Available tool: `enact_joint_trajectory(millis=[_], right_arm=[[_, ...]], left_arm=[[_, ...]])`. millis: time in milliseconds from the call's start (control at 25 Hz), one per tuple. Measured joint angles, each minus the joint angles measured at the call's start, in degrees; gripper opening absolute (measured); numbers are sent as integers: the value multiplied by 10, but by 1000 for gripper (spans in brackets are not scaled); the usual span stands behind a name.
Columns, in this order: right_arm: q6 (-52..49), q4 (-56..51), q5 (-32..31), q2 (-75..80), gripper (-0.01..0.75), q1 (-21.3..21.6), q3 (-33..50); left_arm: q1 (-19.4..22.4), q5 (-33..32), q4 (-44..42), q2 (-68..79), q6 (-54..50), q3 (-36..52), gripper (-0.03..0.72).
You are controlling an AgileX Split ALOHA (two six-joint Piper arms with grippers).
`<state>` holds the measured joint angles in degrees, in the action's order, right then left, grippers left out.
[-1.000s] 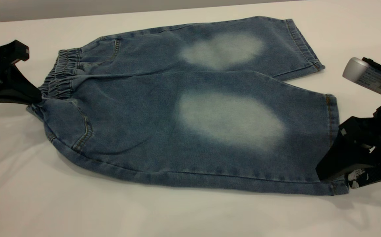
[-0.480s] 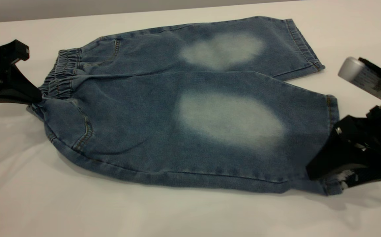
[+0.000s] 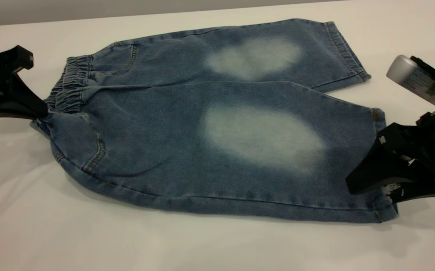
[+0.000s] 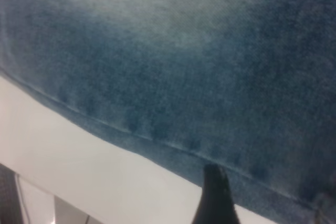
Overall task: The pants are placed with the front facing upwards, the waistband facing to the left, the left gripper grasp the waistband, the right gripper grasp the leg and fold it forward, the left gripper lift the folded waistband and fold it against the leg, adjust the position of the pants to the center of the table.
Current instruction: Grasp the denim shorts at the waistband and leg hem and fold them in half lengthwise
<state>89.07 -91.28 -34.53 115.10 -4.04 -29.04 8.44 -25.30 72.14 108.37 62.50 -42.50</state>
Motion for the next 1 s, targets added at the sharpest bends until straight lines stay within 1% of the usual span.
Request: enact_joint_trajectory(millis=[200,400,560,680,840,920,1000], right_arm=[[0,2,19,0,426,0,0],[0,3,12,11,358,0,0],[10,-2,-6,40,297,0,0],[10,-4,-7,48,219,0,0],[9,3,10,49,52,0,-6],[9,6,9,49,17,0,-12],[9,11,4,49,11,0,-17]], left_arm=[[0,0,0,0,0,0,39],[0,0,0,0,0,0,39],[0,0,0,0,0,0,39],[0,-2,0,0,0,0,39],[0,-10,0,0,0,0,39],[0,-11,0,0,0,0,39],[0,-12,0,0,0,0,39]])
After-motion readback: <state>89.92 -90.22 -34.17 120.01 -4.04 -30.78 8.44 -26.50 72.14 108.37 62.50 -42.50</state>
